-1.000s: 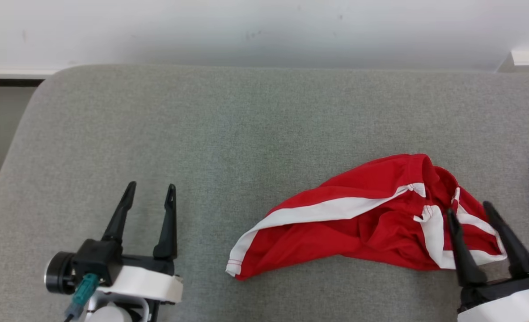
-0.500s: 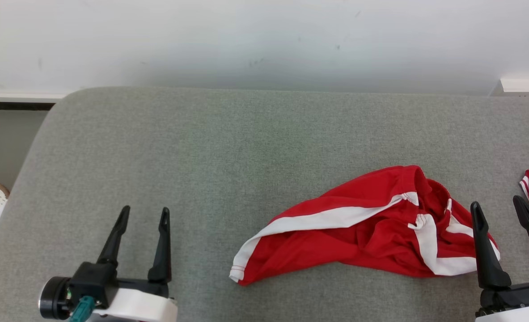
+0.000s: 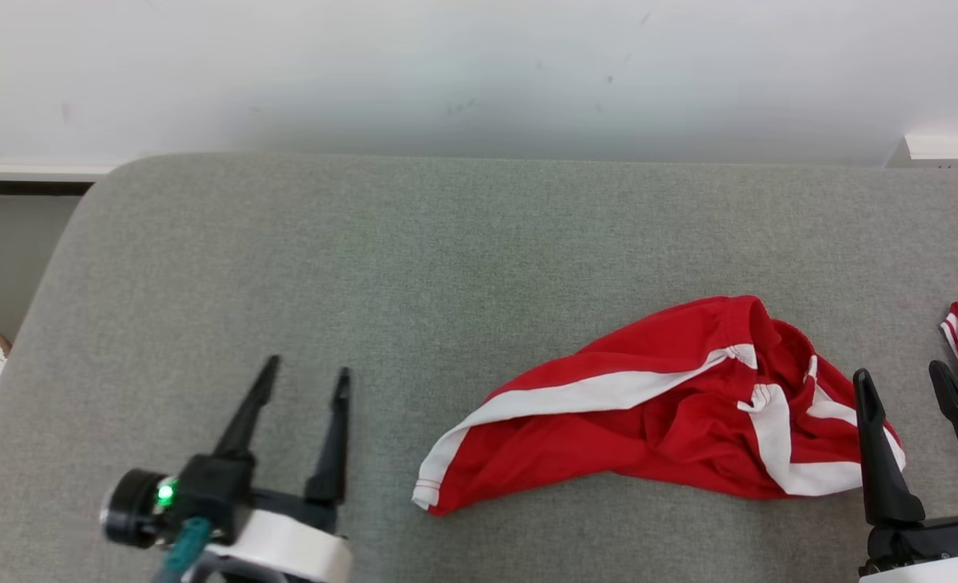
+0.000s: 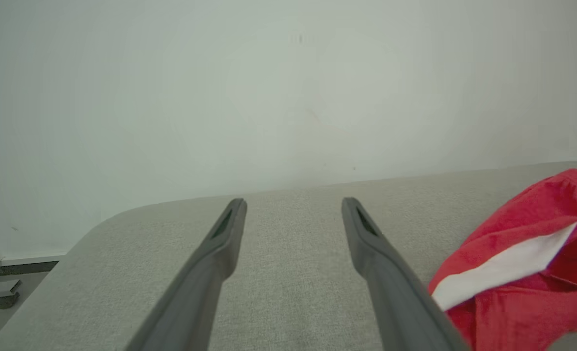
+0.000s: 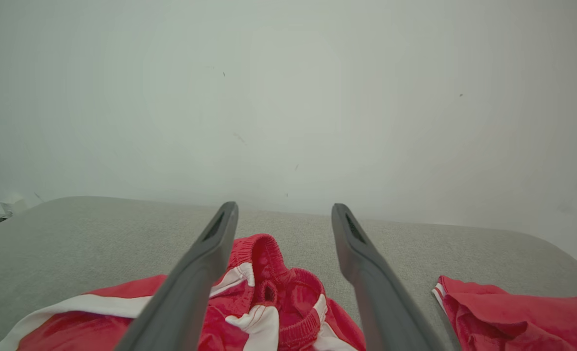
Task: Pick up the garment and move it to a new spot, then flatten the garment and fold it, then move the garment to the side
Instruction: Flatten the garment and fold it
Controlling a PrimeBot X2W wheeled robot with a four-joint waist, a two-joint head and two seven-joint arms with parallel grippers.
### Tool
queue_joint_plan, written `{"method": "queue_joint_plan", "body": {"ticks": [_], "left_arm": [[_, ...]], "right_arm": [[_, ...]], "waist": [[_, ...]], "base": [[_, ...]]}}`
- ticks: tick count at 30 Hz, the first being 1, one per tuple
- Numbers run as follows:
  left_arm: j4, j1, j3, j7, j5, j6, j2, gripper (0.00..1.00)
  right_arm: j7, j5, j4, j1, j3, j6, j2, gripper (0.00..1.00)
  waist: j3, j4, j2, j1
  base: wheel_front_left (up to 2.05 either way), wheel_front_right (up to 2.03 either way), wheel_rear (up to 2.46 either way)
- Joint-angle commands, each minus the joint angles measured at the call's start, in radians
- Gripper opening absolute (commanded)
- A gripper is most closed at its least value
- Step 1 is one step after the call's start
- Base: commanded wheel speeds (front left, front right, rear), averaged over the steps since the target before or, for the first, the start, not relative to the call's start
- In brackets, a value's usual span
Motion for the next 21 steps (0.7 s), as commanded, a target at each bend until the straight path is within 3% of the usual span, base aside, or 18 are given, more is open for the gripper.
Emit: {"method": "queue_joint_plan", "body": {"ticks": [1, 7, 20, 21], "left_arm": [[-0.004, -0.013, -0.026, 0.027, 0.011, -0.021, -0.003, 1.00], [0.091, -0.023, -0.130, 0.172, -0.032, -0.104, -0.033, 1.00], [0.343, -0.066, -0.192, 0.338, -0.080, -0.158, -0.065, 1.00], [0.351, -0.070, -0.198, 0.349, -0.077, -0.164, -0.066, 0.74]], "right_arm": [[-0.005, 0.006, 0.005, 0.007, -0.003, -0.002, 0.004, 1.00], [-0.008, 0.014, 0.019, -0.004, 0.011, -0.002, 0.006, 1.00], [0.000, 0.025, 0.062, -0.028, 0.009, -0.002, -0.001, 1.00], [0.006, 0.027, 0.073, -0.035, 0.013, -0.002, -0.008, 1.00]], "waist": [[0.004, 0.000, 0.0000, 0.0001], [0.023, -0.012, 0.0000, 0.0001], [0.066, -0.034, 0.0000, 0.0001], [0.068, -0.035, 0.0000, 0.0001]], "base": [[0.00, 0.00, 0.00], [0.00, 0.00, 0.00], [0.00, 0.00, 0.00], [0.00, 0.00, 0.00]]}}
